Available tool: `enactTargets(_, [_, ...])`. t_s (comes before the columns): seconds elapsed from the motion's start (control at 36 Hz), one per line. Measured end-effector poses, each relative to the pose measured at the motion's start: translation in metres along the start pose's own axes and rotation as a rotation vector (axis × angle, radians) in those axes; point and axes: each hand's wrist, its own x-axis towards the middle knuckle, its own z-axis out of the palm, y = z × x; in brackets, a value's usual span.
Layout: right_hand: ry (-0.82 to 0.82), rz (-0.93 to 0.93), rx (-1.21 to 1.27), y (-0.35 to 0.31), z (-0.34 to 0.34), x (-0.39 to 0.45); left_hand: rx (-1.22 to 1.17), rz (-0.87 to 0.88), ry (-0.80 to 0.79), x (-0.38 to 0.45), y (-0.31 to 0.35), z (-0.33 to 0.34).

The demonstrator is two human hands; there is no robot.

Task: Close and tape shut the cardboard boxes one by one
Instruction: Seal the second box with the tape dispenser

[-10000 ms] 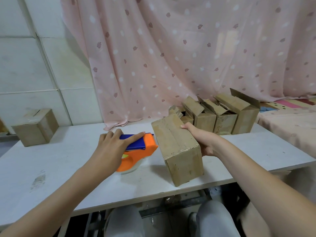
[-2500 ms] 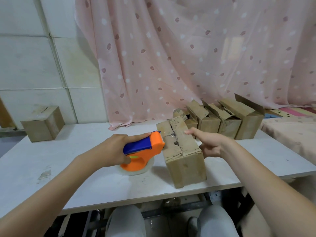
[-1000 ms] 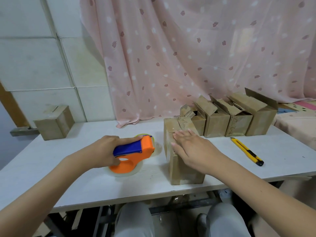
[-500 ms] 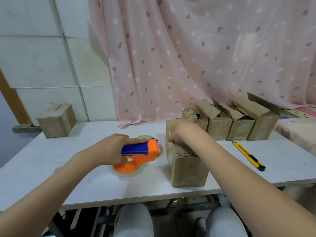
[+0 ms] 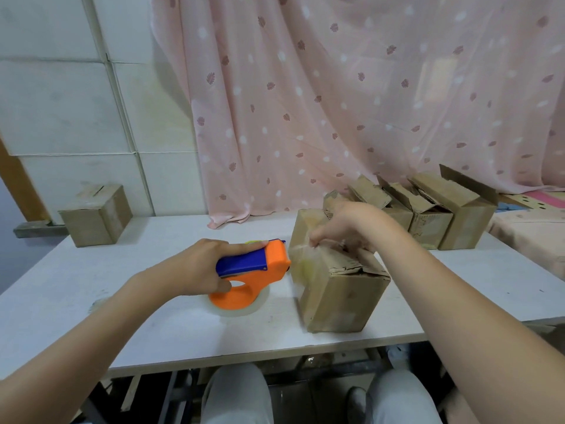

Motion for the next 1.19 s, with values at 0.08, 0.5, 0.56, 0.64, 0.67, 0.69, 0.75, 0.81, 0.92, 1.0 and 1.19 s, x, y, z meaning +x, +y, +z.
enactTargets(0.08, [0.054, 0.018, 0.056, 0.01, -0.002, -0.003, -0.01, 0.007, 0.013, 0.003, 0.003, -0.002])
enactTargets(0.5, [-0.084, 0.088, 0.825, 0.089, 0.018, 0.013, 0.019, 0.019, 0.003, 0.003, -0.005, 0.001])
enactTargets(0.56, [-0.073, 0.074, 0.876, 0.095, 0.024, 0.016, 0.024, 0.025, 0.002, 0.005, -0.005, 0.001])
enactTargets(0.64, [-0.072, 0.064, 0.934, 0.102, 0.034, 0.019, 0.033, 0.041, -0.001, 0.008, -0.005, 0.002])
enactTargets(0.67, [-0.075, 0.061, 0.96, 0.104, 0.037, 0.021, 0.038, 0.044, -0.004, 0.009, -0.005, 0.002])
enactTargets(0.69, [-0.08, 0.062, 0.985, 0.105, 0.04, 0.021, 0.044, 0.043, -0.008, 0.009, -0.004, 0.002])
enactTargets(0.75, [-0.088, 0.062, 1.03, 0.107, 0.045, 0.024, 0.054, 0.028, -0.025, 0.009, -0.002, 0.002])
enactTargets(0.81, [-0.094, 0.059, 1.062, 0.108, 0.051, 0.025, 0.066, 0.012, -0.043, 0.011, 0.0, 0.001])
enactTargets(0.92, [-0.1, 0.05, 1.104, 0.108, 0.056, 0.028, 0.097, -0.008, -0.066, 0.015, 0.003, 0.001])
enactTargets(1.0, [-0.12, 0.051, 1.095, 0.109, 0.057, 0.032, 0.103, -0.012, -0.068, 0.017, 0.003, 0.001])
enactTargets(1.19, [-0.076, 0.072, 0.953, 0.109, 0.06, 0.037, 0.074, 0.023, -0.033, 0.019, 0.01, 0.004])
